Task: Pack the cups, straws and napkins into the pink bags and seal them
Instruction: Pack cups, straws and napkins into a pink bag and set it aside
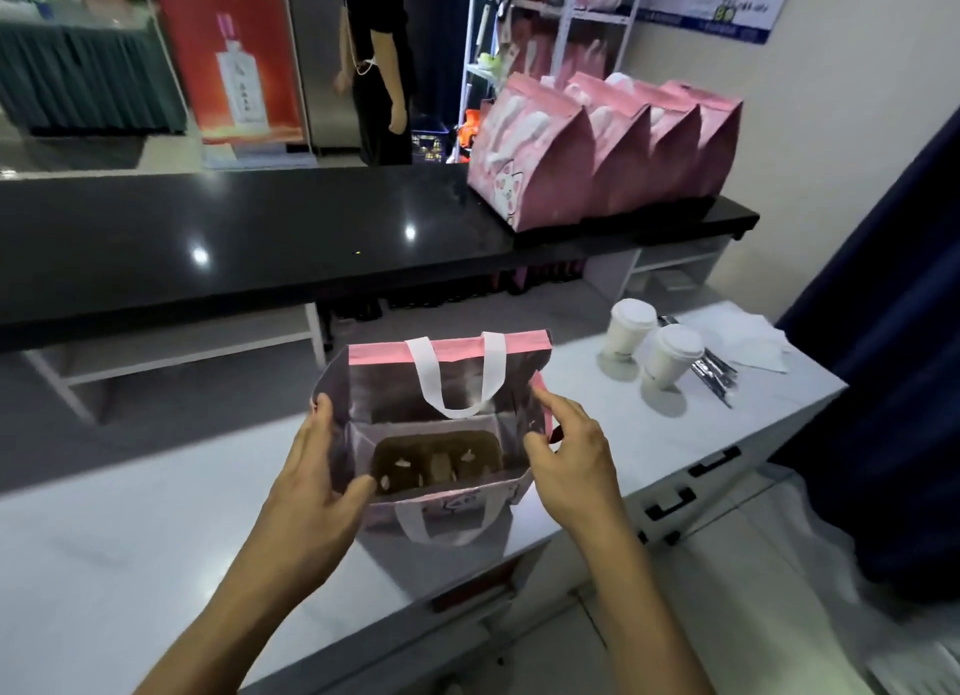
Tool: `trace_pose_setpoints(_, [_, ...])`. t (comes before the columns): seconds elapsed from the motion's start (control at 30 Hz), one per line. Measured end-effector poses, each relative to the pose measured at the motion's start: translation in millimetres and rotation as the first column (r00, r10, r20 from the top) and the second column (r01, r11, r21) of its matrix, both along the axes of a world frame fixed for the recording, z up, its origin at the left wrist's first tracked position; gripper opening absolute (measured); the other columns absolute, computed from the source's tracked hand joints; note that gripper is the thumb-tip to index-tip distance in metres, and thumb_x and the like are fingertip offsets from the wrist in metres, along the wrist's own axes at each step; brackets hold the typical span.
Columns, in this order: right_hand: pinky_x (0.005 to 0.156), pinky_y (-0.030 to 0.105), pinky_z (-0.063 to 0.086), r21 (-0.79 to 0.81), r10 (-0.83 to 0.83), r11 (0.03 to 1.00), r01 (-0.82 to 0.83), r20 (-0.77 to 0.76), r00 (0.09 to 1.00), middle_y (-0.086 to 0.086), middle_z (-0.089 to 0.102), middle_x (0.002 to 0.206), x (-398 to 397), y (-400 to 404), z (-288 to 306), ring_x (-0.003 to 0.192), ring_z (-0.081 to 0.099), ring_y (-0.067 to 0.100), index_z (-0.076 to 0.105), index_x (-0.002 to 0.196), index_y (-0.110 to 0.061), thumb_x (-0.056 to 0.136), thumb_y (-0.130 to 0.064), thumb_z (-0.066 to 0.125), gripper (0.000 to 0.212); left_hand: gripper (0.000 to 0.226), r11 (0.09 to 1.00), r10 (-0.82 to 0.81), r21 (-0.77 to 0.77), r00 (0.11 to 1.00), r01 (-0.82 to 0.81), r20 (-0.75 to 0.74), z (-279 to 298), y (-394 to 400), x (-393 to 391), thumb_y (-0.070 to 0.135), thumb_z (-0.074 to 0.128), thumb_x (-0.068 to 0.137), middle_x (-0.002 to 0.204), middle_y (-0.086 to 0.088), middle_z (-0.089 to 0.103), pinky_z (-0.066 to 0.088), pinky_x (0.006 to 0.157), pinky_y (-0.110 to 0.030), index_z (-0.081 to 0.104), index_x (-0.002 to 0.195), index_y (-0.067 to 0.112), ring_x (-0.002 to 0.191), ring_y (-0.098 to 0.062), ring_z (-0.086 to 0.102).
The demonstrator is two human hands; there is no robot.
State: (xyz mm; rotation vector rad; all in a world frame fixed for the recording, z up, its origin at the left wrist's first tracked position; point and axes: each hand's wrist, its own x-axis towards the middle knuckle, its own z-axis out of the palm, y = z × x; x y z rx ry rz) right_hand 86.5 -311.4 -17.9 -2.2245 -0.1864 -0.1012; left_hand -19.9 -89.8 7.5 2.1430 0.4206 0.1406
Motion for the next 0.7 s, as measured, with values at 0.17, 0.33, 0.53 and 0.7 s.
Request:
trace_pose_setpoints(0.17, [0.101, 0.027, 0.042, -0.034, -0.027, 0.999, 0.027, -0.018, 0.999, -0.015, 0.057, 0.133, 80, -48, 0, 0.117, 0.052, 0.013, 0.052, 0.144, -0.029, 0.090, -0.014, 0.054, 0.056, 0.076, 1.000, -0.022, -0.006, 0.999, 0.022, 0.030, -8, -41, 87, 0.030, 0.050, 0.100, 0.167, 0.009, 0.003, 0.026, 0.120, -0.044, 0.002, 0.159, 0.031, 0.152, -0.019, 0.016])
trace_pose_setpoints(0.33, [0.105, 0.029, 0.040, -0.077, -0.048, 0.996, 0.045, -0.030, 0.998, -0.016, 0.055, 0.127, 147, -89, 6, 0.115, 0.048, 0.011, 0.051, 0.144, -0.030, 0.090, -0.013, 0.054, 0.056, 0.065, 0.999, -0.042, 0.025, 0.996, 0.040, 0.079, -16, -81, 163, 0.034, 0.038, 0.103, 0.166, 0.012, 0.007, 0.016, 0.117, -0.026, 0.005, 0.159, 0.029, 0.152, -0.011, 0.013])
trace_pose_setpoints(0.53, [0.098, 0.021, 0.038, -0.056, -0.044, 0.998, 0.041, -0.051, 0.998, -0.016, 0.056, 0.138, 214, -135, 2, 0.117, 0.051, 0.006, 0.052, 0.142, -0.034, 0.089, -0.012, 0.056, 0.058, 0.068, 0.999, -0.029, 0.033, 0.998, 0.027, 0.063, -17, -123, 225, 0.026, 0.042, 0.103, 0.166, 0.012, 0.007, 0.023, 0.117, -0.031, 0.005, 0.159, 0.029, 0.151, -0.013, 0.016])
trace_pose_setpoints(0.7, [0.096, 0.024, 0.043, -0.006, 0.053, 0.999, -0.053, -0.043, 0.998, -0.018, 0.057, 0.121, 276, -150, -1, 0.110, 0.052, 0.004, 0.055, 0.140, -0.031, 0.090, -0.011, 0.055, 0.054, 0.071, 0.996, 0.065, 0.053, 0.998, -0.066, 0.027, -22, -147, 264, 0.025, 0.047, 0.102, 0.167, 0.010, 0.006, 0.030, 0.116, -0.040, 0.004, 0.159, 0.029, 0.151, -0.019, 0.020])
